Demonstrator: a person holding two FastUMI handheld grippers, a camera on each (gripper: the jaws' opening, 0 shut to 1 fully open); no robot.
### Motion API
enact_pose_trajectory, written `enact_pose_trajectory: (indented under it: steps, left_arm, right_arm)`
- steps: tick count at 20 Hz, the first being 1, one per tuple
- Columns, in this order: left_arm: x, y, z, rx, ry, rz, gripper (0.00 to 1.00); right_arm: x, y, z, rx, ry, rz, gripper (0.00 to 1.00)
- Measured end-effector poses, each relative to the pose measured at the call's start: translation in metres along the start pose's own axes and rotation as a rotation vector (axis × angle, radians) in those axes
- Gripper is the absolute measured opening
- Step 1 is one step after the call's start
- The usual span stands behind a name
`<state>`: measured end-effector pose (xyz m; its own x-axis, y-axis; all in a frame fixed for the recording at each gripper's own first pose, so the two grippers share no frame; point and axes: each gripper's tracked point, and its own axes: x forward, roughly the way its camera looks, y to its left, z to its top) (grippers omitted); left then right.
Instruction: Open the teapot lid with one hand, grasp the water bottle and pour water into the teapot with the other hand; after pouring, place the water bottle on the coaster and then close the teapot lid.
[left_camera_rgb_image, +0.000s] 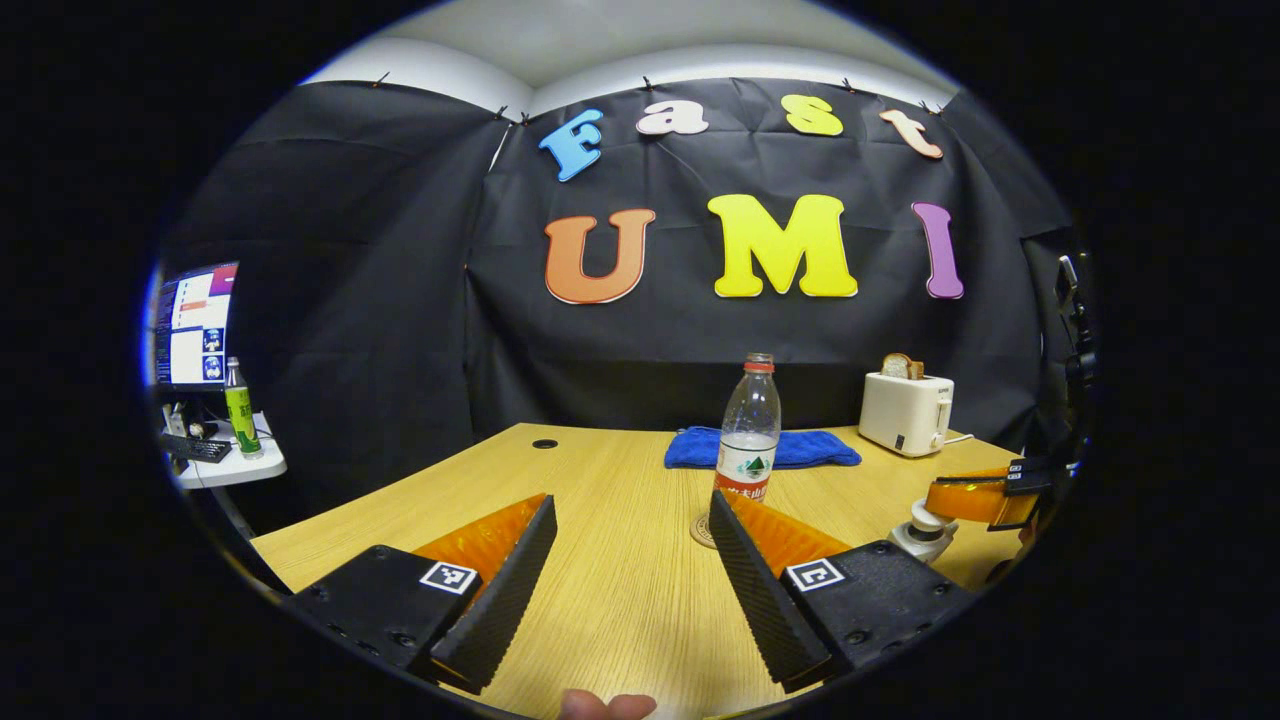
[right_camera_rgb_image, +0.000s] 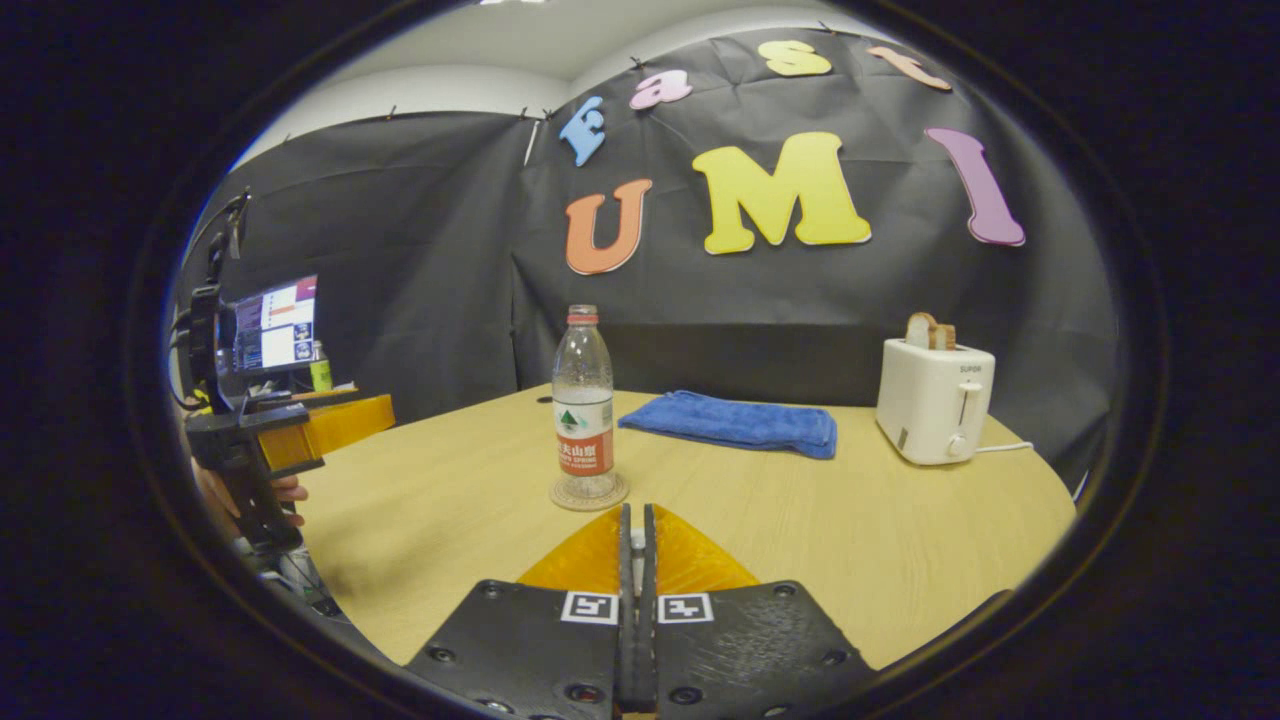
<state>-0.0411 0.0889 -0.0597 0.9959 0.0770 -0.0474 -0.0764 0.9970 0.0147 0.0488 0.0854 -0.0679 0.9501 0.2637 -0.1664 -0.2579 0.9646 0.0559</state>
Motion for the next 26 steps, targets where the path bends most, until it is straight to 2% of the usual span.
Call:
enact_pose_trajectory:
  steps: [19, 21, 24, 25, 26]
  left_arm:
    - [-0.006, -0.005, -0.004, -0.03, 0.011, -0.002, 0.96]
    - [-0.007, -0.008, -0.003, -0.037, 0.007, -0.004, 0.96]
    - [-0.009, -0.019, 0.006, -0.033, -0.012, -0.012, 0.96]
    - [-0.01, -0.026, 0.011, -0.032, -0.023, -0.021, 0.96]
    - [-0.011, -0.034, 0.018, -0.029, -0.033, -0.034, 0.96]
  right_arm:
    - [-0.002, -0.003, -0.017, -0.011, 0.016, -0.033, 0.0]
    - [-0.004, 0.0, -0.012, -0.032, 0.009, -0.03, 0.05]
    - [-0.021, 0.004, 0.006, -0.019, -0.049, -0.02, 0.58]
    - [-0.028, 0.004, 0.014, -0.003, -0.073, -0.024, 0.7]
    - [-0.034, 0.0, 0.021, 0.009, -0.096, -0.04, 0.87]
